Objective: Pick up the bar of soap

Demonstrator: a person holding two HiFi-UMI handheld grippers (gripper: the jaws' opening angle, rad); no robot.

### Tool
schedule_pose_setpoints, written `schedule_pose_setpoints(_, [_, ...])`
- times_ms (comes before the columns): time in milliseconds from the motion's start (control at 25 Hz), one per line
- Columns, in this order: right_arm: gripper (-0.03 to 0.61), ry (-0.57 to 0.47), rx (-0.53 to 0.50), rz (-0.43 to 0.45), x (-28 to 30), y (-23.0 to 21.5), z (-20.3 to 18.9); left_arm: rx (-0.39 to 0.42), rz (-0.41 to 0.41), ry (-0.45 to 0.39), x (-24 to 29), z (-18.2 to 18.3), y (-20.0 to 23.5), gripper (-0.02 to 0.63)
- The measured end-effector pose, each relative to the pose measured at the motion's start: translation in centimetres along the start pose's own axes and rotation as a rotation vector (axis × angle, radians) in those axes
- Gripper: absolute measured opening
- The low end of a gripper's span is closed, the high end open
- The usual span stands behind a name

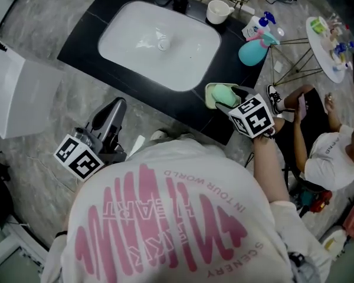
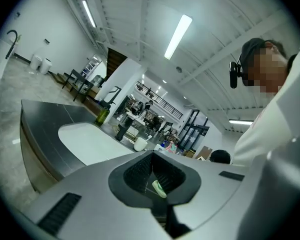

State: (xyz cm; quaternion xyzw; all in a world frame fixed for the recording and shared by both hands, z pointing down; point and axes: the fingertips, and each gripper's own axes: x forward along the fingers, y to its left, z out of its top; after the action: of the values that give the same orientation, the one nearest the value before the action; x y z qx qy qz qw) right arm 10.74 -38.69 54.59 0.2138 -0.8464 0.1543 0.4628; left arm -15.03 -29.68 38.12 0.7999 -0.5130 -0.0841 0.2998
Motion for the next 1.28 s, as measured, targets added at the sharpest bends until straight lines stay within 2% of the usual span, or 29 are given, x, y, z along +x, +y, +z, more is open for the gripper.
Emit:
schedule_pose_setpoints(120, [0.299, 0.085, -0.024, 0.010, 0.9, -0.2, -0.8, 0.007, 0.011, -0.010, -0.2, 0.1, -0.2, 0.011])
schedule_pose_setpoints(280, [0.304, 0.160, 0.010, 0.040, 2.0, -0.4, -1.0, 0.009, 0.023, -0.011, -0.4, 0.1, -0.1, 0.011])
schedule_pose_setpoints(400, [0.304, 0.257, -0.007, 0.031, 2.3, -0.5, -1.3, 0.014, 0.025, -0.016, -0.5, 0.3, 0.1, 0.011])
schedule_pose_setpoints(560, [0.305, 0.313, -0.003, 0.013, 2.5, -0.5, -1.3, 0.012, 0.025, -0.028, -0.8, 0.7, 0.5, 0.011])
schedule_pose_setpoints(720, [0.305, 0.333, 0.014, 0.005, 2.7, -0.5, -1.2, 0.003, 0.010, -0.027, -0.8, 0.6, 1.0, 0.011])
schedule_pose_setpoints(920, [0.300, 0.307, -0.058, 0.010, 2.5, -0.2, -0.7, 0.004, -0.030, -0.024, -0.2, 1.3, 1.3, 0.011])
schedule_pose_setpoints(1280, [0.284, 0.242, 0.041, -0.053, 1.5, 0.0, -0.2, 0.008, -0.105, 0.007, 1.6, 1.6, 1.5, 0.011])
